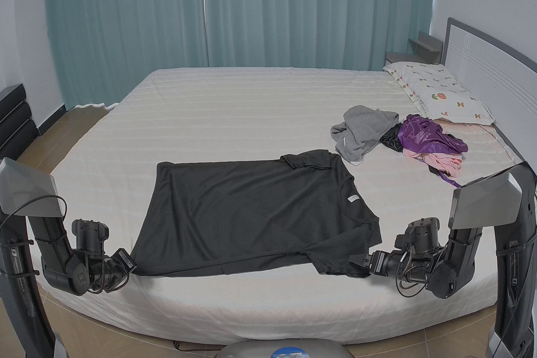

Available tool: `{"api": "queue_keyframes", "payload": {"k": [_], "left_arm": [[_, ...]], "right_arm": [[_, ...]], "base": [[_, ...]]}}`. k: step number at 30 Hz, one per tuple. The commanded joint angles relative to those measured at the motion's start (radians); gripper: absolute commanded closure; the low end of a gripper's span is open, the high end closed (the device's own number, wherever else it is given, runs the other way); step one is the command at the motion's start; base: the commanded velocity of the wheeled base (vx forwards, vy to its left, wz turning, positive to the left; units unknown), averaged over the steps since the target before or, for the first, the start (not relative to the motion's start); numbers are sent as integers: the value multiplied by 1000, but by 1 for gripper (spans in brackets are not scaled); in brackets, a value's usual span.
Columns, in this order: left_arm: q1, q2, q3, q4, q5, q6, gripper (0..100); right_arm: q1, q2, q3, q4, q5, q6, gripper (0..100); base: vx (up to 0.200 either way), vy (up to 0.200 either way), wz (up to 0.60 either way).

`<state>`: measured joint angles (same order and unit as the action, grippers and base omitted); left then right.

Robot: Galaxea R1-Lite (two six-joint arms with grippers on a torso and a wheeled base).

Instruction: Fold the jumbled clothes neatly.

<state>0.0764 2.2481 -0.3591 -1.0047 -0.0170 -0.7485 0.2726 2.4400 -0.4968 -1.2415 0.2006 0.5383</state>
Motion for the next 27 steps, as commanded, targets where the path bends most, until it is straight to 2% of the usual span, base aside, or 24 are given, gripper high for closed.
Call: {"api": "queue_keyframes", "payload": {"k": [1,10,11,21,27], "left_arm": [[0,1,0,0,0,0,100],[0,2,0,0,0,0,100],[0,2,0,0,0,0,100],[0,-2,0,1,0,-2,100],[0,-10,2,0,3,3,100]], "right_arm": [[4,8,-3,-3,0,0,0],[10,33,-62,14,-13,0,0],[10,33,-63,17,-13,-1,100],[-4,-35,-6,27,-29,2,100],[-21,-133,103,20,0,20,100]], "base": [[0,0,0],[0,0,0],[0,0,0],[0,0,0],[0,0,0]]}}
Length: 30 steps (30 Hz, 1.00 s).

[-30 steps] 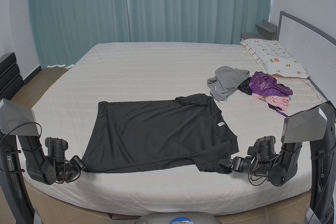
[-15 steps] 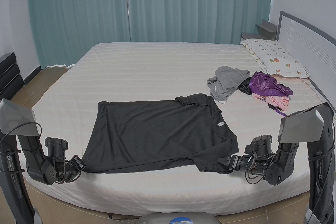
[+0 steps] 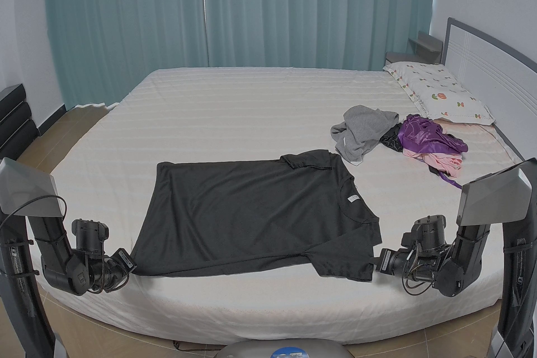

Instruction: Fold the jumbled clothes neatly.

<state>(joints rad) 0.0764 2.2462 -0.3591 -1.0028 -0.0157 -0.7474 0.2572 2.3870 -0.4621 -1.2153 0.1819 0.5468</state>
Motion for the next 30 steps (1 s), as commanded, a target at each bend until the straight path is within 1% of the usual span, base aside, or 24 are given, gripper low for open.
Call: {"api": "queue_keyframes", "payload": {"k": [1,4,8,10,12,17,21,26,30], "left_arm": [[0,-13,3,0,3,3,100],[0,-36,17,-2,8,16,100],[-1,-79,51,0,10,53,100],[2,-106,63,4,13,92,100],[3,-117,66,4,14,102,100],[10,-132,71,9,14,106,100],[10,-135,85,9,14,131,100],[10,-131,88,13,14,142,100],[20,-126,101,12,14,177,100]], "right_arm": [[-4,-101,91,-7,33,18,100],[-1,-146,142,-9,53,25,100],[-6,-213,209,-10,67,33,100],[-10,-264,249,-3,87,45,100],[-12,-281,277,-1,97,45,100],[-6,-301,346,-12,99,44,100],[-6,-299,376,-10,102,42,100],[2,-266,408,-10,131,42,100],[-1,-255,416,-12,133,42,100]], "base": [[0,0,0],[0,0,0],[0,0,0],[0,0,0],[0,0,0],[0,0,0],[0,0,0],[0,0,0],[0,0,0]]}}
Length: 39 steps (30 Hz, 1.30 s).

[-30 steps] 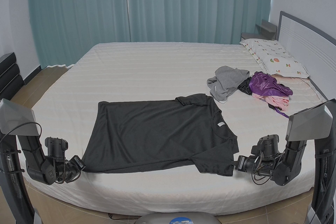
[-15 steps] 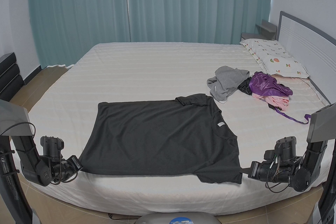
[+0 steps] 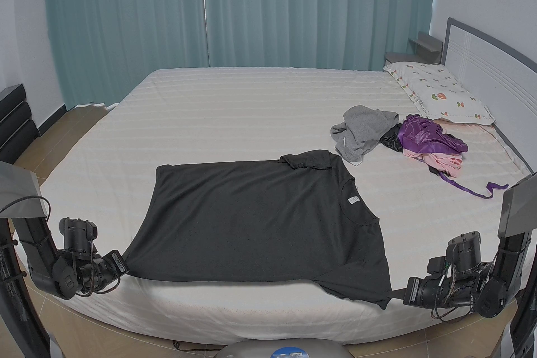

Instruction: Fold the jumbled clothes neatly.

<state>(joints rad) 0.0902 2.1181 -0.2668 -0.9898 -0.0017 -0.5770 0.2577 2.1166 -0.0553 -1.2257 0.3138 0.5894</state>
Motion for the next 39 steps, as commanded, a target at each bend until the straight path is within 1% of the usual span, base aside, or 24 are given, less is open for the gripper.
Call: {"api": "queue_keyframes", "payload": {"k": [1,7,13,16,22,27,34,36,39], "left_arm": [[6,0,9,-1,0,9,100],[13,-47,18,2,0,14,100],[14,-98,20,48,0,34,100],[40,-136,20,57,0,49,100],[46,-196,23,163,-1,94,100],[40,-194,28,215,-8,117,100],[25,-142,43,215,-14,135,100],[19,-109,46,206,-12,138,100],[17,-106,46,206,-14,138,100]], "right_arm": [[-5,11,11,0,1,0,100],[-24,-38,5,2,2,1,100],[-26,-44,12,-3,4,1,100],[-44,-84,14,12,7,1,100],[-41,-93,48,14,16,-2,100],[-46,-20,55,11,14,-14,100],[-24,83,55,12,13,-60,100],[-15,115,51,-1,2,-82,100],[-14,128,28,-5,-5,-86,100]], "base": [[0,0,0],[0,0,0],[0,0,0],[0,0,0],[0,0,0],[0,0,0],[0,0,0],[0,0,0],[0,0,0]]}}
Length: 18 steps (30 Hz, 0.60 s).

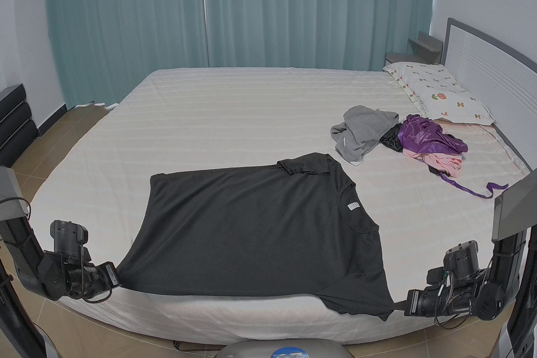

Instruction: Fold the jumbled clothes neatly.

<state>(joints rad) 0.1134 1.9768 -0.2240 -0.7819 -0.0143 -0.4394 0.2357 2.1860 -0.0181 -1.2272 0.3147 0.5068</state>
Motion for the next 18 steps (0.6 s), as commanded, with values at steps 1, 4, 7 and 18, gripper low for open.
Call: {"api": "queue_keyframes", "payload": {"k": [1,4,7,18], "left_arm": [[-8,36,3,-2,-1,1,100],[-15,37,5,0,-3,-1,100],[-17,42,6,0,-3,-2,100],[-21,51,6,-2,-3,-2,100]], "right_arm": [[8,61,-17,-3,-11,-4,100],[10,97,-65,-3,-57,-16,0],[10,100,-88,-3,-62,-21,0],[2,107,-215,-26,-62,-11,0]], "base": [[0,0,0],[0,0,0],[0,0,0],[0,0,0]]}}
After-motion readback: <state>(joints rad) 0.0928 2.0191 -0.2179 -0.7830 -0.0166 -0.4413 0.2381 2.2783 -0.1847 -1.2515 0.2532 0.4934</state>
